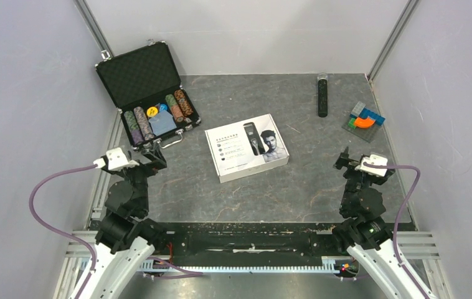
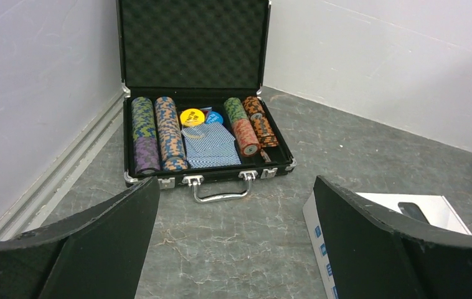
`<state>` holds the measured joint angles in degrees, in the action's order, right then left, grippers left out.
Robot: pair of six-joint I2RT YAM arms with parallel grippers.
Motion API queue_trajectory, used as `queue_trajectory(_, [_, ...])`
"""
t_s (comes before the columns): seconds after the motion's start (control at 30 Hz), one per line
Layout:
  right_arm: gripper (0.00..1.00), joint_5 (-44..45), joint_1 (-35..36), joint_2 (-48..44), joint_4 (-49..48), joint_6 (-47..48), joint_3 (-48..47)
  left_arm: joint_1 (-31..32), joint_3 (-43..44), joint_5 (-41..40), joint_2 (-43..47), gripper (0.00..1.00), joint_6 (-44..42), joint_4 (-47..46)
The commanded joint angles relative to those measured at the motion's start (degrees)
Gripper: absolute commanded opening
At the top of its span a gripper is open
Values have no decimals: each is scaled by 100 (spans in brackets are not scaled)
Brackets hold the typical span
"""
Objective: Sort the hair-cutting tools
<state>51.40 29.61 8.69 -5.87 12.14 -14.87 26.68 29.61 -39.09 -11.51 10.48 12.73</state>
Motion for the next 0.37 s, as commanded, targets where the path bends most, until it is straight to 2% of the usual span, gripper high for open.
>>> queue_trajectory(0.0, [98,124,-15,-56,-243,95,-42,-66,97,-119,-324,100,-238,-264])
queue_trajectory(0.33, [98,8,-29,57,-226,100,-95,-341,148,231,-697,100,-170,-291])
